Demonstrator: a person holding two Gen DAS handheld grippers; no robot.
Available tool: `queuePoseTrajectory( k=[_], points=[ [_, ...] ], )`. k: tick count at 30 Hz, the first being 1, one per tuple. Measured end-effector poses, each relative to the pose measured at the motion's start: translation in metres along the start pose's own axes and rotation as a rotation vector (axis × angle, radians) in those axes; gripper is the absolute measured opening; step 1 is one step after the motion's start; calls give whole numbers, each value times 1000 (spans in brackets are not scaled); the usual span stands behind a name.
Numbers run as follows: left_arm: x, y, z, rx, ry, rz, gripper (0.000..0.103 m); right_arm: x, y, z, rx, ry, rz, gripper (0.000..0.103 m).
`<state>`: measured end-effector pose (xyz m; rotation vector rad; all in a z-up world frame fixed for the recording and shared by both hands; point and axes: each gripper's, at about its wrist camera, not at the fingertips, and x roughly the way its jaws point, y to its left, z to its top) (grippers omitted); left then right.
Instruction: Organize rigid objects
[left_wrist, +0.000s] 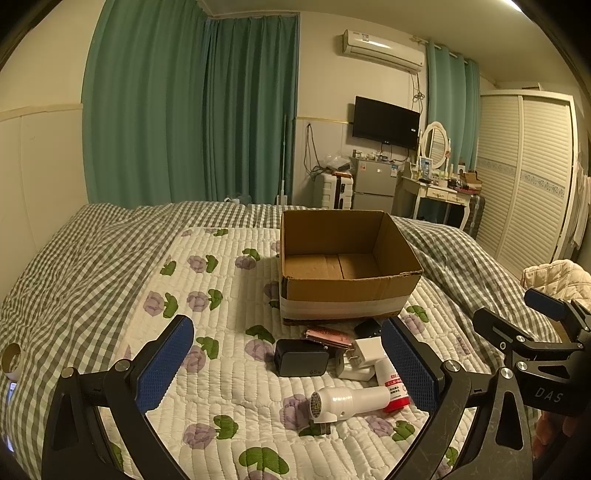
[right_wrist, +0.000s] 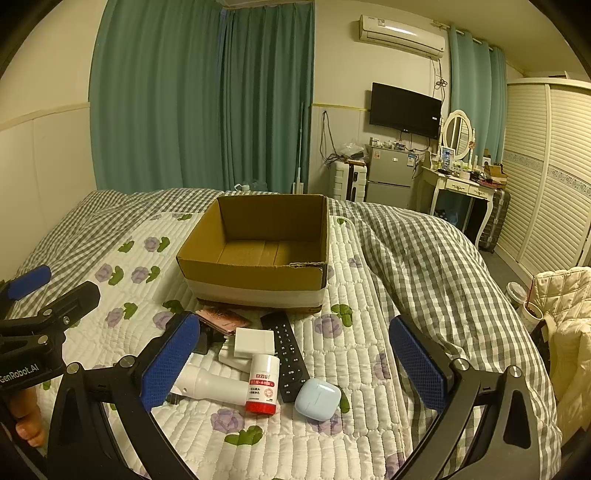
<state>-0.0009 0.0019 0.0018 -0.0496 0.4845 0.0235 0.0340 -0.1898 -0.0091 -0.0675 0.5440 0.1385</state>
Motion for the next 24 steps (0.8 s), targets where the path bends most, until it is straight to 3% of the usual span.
queuePoseTrajectory(
  k=[24],
  points=[
    [1,2,-5,-4,4,0,103,1,-2,-2,3,6,4,103]
  ],
)
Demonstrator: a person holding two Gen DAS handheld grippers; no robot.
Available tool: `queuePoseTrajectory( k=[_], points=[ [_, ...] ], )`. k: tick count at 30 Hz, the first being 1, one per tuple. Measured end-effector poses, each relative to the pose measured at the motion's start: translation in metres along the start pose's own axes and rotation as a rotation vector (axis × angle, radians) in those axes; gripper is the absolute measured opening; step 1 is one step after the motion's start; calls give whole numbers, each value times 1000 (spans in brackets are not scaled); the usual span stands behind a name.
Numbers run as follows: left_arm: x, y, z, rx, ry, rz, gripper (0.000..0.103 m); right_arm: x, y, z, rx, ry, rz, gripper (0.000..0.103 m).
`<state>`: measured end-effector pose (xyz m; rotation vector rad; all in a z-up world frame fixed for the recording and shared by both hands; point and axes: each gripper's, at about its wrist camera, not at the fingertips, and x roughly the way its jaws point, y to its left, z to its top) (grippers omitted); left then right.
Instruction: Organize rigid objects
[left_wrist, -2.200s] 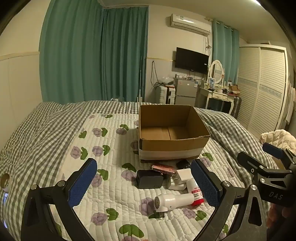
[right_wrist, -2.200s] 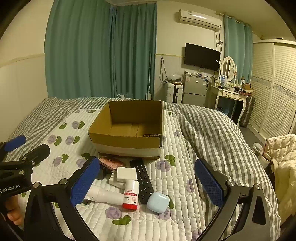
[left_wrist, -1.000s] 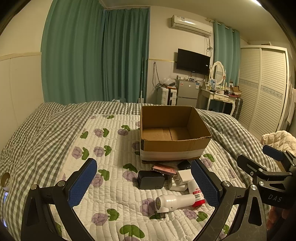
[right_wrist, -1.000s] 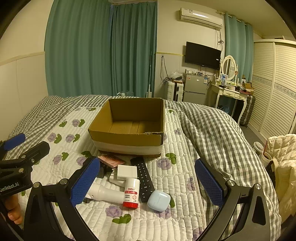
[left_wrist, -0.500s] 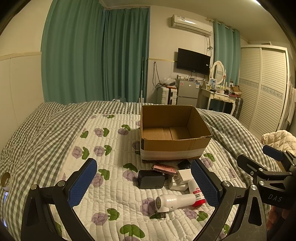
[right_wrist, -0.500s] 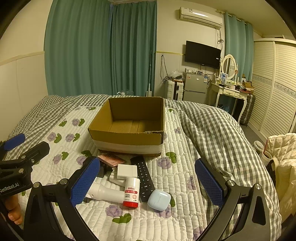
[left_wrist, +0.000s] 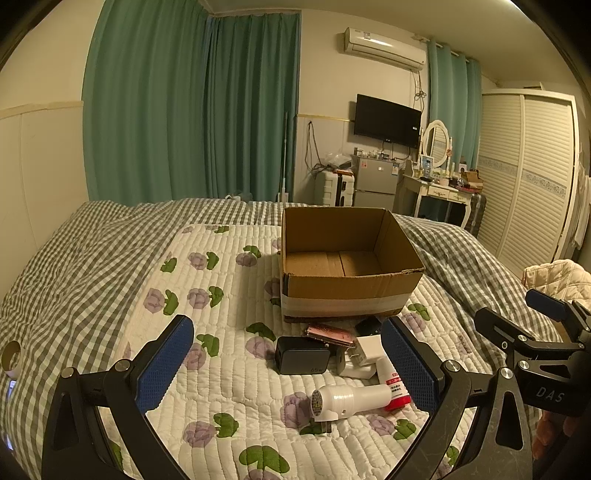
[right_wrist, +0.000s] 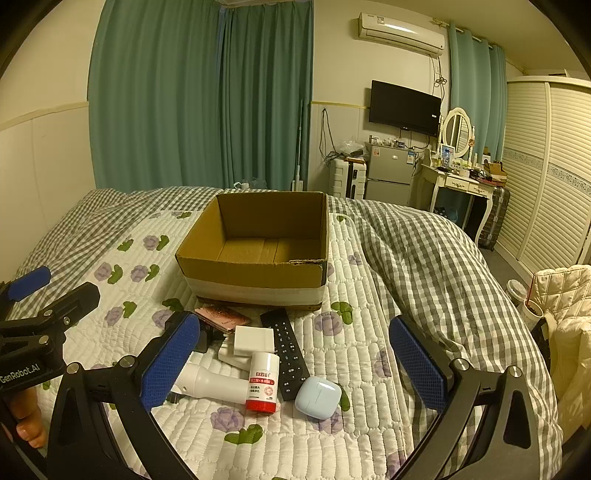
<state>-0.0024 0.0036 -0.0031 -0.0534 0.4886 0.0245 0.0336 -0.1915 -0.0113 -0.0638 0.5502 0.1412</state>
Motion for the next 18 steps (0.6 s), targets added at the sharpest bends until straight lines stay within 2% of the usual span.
queuePoseTrajectory(
  k=[18],
  points=[
    [1,0,-1,1,3,-2,103,1,-1,0,3,7,8,103]
  ],
)
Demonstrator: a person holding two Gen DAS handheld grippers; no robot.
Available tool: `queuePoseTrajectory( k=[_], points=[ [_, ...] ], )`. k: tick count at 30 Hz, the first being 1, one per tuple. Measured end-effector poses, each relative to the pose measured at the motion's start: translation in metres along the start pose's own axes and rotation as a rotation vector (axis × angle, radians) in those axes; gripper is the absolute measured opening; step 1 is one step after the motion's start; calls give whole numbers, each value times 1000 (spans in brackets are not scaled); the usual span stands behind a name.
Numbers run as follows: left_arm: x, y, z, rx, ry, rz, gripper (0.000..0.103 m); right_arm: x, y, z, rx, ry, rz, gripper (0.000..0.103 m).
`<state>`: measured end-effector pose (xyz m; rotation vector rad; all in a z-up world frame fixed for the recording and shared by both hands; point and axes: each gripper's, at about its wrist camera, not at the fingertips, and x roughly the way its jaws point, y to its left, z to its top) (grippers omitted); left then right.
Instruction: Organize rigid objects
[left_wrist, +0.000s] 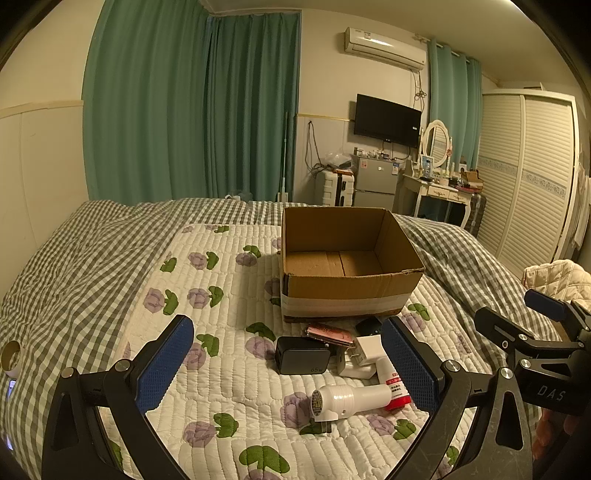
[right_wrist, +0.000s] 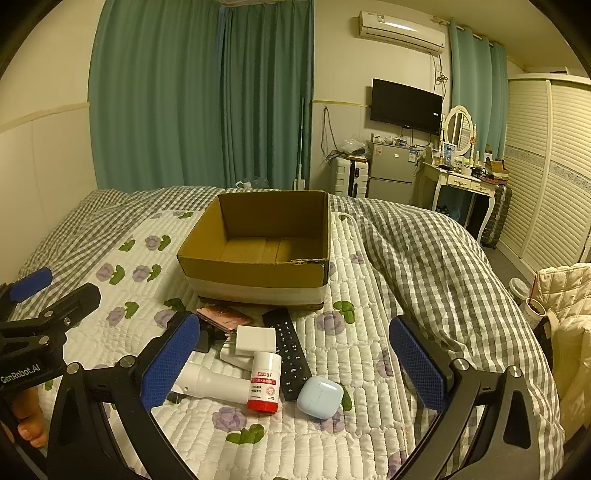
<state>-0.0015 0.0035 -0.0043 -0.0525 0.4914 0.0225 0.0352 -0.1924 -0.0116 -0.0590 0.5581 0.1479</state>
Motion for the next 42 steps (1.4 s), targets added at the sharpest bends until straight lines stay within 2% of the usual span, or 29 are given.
queuePoseTrajectory(
  k=[8,11,17,20,22,24,27,29,32,36,37,39,40,42],
  points=[
    [2,-1,-1,1,7,-1,103,0,0,1,-1,11,9,103],
    [8,-3,-3,10,32,-1,103,2,0,1,-1,24,8,103],
    [37,-9,-20,59,147,20,103,20,0,-9,-23,104,-5,103],
    [57,-10,-31,48,236,-11,103,36,2,-19,-54,154,-7,100],
    [75,-13,-40,48,324,-38,103,48,4,-25,-86,193,-20,92],
    [88,-18,-49,69,385,-47,101,58,1,-29,-87,236,-21,91],
    [102,-28,-61,101,452,-98,100,66,-5,-33,-59,271,-10,91],
    [114,-39,-69,161,513,-102,98,71,-8,-34,-50,296,-1,91],
    [119,-48,-72,226,511,-116,98,78,-7,-35,-62,323,9,91],
    [128,-63,-73,336,516,-175,98,84,-5,-38,-77,349,5,91],
    [132,-65,-72,357,508,-178,97,85,-6,-39,-73,357,7,91],
    [137,-71,-71,393,501,-213,86,88,-8,-40,-67,366,7,91],
    [139,-74,-73,412,519,-250,78,89,-9,-41,-66,371,5,91],
    [141,-72,-75,421,523,-256,68,91,-9,-42,-68,376,2,91]
  ],
)
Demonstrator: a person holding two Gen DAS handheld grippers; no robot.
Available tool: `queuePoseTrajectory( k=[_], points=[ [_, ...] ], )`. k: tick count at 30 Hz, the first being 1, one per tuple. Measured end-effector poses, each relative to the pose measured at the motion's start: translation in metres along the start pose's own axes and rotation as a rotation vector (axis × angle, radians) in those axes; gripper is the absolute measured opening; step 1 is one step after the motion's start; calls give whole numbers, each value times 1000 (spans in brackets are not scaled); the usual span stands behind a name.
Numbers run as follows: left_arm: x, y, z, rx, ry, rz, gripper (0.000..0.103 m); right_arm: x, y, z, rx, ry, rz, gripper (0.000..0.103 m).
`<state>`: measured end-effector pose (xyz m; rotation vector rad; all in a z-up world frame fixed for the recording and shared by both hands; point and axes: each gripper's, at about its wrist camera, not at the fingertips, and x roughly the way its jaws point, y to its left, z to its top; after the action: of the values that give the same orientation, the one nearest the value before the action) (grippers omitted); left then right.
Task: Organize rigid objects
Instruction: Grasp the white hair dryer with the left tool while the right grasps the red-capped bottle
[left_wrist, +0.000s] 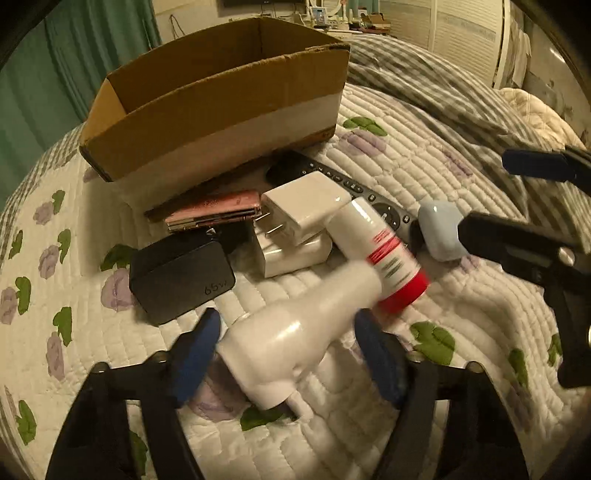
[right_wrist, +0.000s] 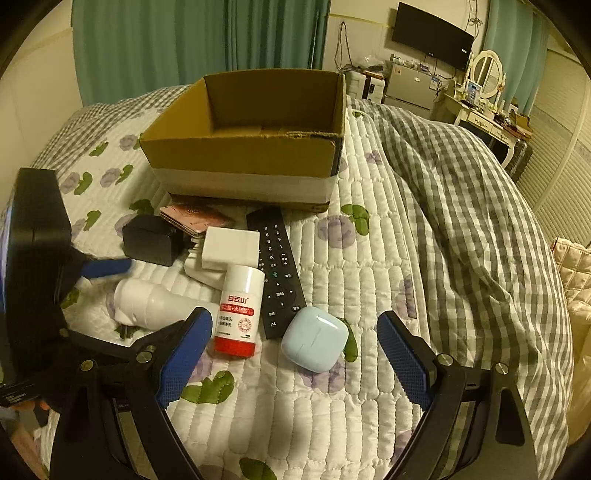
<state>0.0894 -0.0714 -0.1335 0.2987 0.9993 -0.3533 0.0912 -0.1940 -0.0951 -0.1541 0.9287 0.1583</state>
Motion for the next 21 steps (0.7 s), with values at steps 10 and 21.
queuePoseTrajectory(
  k=[10,21],
  points=[
    [-34,43,-18,-243,-25,-17,55,19,5,3,-17,49,5,88],
    [-59,66,-12,-327,-126,103,55,60,39,-3,-53,161,107,53]
  ],
)
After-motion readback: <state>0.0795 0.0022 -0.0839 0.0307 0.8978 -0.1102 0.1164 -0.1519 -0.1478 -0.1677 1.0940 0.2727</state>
